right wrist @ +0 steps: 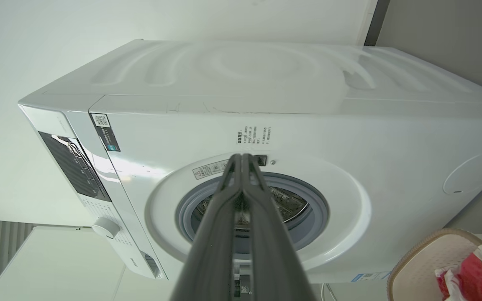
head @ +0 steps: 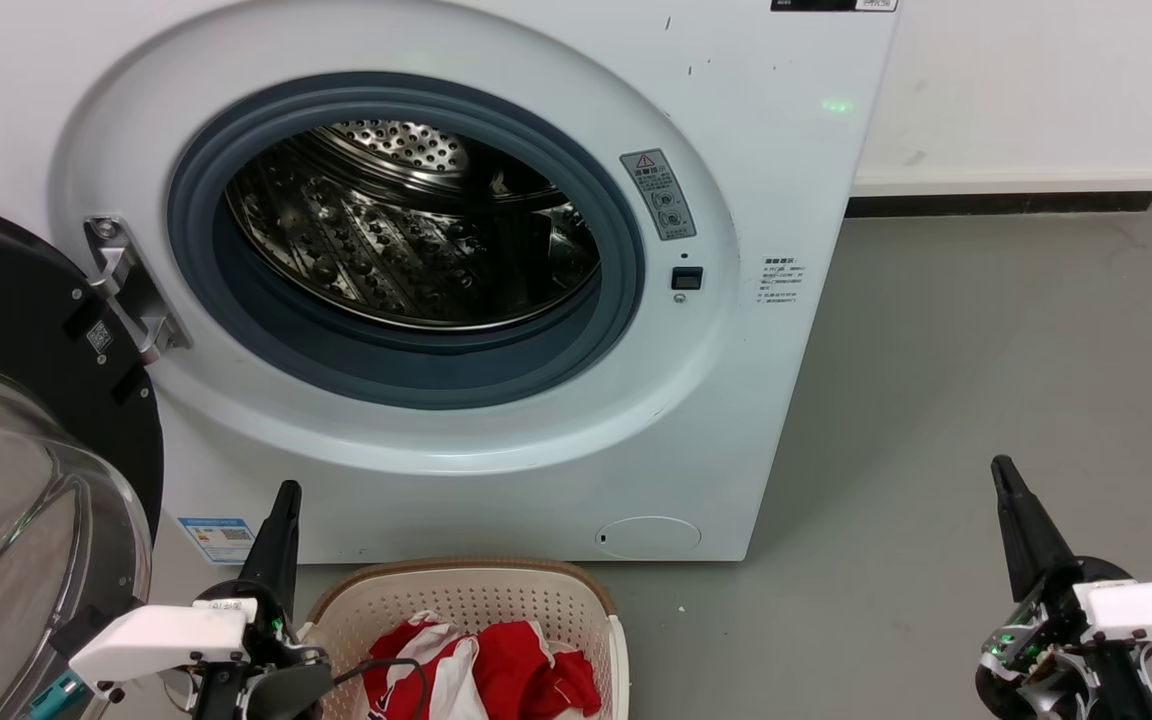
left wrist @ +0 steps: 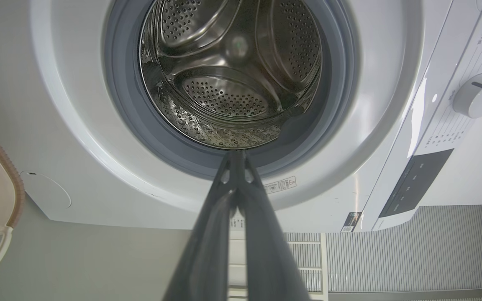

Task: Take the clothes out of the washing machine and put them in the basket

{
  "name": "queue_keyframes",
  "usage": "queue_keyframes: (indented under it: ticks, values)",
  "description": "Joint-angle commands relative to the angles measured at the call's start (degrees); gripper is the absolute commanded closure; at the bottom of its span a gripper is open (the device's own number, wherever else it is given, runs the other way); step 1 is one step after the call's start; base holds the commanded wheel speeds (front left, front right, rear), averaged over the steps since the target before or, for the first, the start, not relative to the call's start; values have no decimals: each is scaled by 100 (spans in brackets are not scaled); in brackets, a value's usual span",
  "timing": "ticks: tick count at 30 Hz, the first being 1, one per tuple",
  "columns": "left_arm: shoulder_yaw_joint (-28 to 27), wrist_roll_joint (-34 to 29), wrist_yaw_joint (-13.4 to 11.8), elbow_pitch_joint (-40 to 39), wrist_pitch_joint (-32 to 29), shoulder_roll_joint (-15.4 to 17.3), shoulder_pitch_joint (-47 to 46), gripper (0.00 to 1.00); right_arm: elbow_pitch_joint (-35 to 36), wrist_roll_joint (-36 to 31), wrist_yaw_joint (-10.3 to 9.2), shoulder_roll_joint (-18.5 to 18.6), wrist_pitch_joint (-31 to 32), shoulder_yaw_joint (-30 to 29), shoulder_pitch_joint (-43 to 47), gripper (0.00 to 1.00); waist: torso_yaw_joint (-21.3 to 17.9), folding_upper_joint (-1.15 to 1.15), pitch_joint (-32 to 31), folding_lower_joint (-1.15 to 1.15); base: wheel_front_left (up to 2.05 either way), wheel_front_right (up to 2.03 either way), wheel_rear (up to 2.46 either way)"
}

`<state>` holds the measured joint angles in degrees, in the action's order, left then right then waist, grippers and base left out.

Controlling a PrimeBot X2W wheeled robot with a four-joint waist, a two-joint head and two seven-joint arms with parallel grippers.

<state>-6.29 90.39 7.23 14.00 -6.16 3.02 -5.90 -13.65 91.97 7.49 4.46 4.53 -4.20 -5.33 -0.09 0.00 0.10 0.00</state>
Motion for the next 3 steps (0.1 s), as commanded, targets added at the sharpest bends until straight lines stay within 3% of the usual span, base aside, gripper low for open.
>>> queue_keyframes:
  ticks: [1, 3]
  values:
    - [-36, 104, 28, 8, -37, -18, -49, 100, -21, 119, 0, -6, 22, -17, -88, 100, 3, 0, 2, 0, 0, 0, 0]
    - [-42, 184, 39, 11, -49, -23, -61, 100, -37, 198, -1, -9, 41, -28, -89, 100, 6, 0, 5, 0, 0, 0, 0]
